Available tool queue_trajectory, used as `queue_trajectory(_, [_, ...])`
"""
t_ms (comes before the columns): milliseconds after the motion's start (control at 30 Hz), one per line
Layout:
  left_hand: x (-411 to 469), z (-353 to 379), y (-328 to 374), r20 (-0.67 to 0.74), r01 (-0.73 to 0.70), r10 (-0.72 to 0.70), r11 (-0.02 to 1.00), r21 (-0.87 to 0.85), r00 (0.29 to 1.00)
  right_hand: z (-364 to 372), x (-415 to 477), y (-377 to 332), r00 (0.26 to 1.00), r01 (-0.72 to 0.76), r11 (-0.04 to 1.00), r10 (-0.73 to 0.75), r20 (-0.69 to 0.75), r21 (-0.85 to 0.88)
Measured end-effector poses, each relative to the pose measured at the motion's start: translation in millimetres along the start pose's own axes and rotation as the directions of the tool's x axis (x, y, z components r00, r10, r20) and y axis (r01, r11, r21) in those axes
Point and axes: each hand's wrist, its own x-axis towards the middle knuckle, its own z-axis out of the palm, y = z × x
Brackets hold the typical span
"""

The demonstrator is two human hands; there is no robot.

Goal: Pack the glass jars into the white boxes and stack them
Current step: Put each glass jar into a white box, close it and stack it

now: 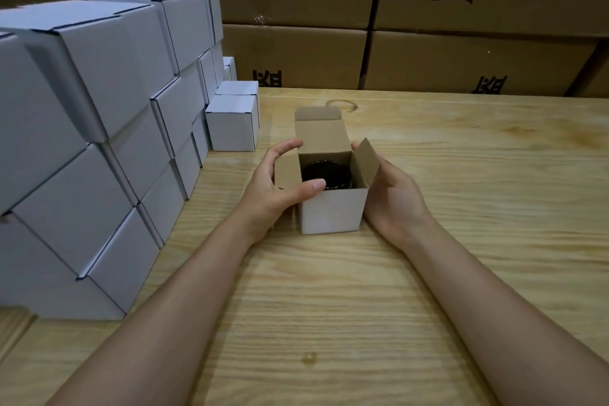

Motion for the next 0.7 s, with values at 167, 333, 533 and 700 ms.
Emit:
queue_trajectory(167, [1.2, 0.3, 1.9, -0.012, 0.039, -0.04, 0.998, -0.052, 0.999, 1.1, 1.0, 0.2, 0.995, -0.052, 0.997, 0.057, 0.083, -0.058])
queue_trajectory(333, [-1.4, 5.1, 5.0, -0.003, 0.034, -0.035, 0.999, -0.039, 0.999, 5.8, 3.4, 5.1, 0.991, -0.025, 0.997, 0.034, 0.128, -0.077])
queue_trajectory(533, [4.5, -4.2, 12.5, 0.186, 0.314, -0.252, 0.77, -0.556, 0.95, 4.1, 6.9, 7.5, 0.996, -0.014, 0.997, 0.021, 0.089, -0.079])
queue_trajectory(700, [4.6, 2.7, 12.9, 0.167, 0.267, -0.213, 0.852, -0.451, 0.963, 4.6, 6.8, 9.2, 0.996, -0.003, 0.997, 0.01, 0.09, -0.082])
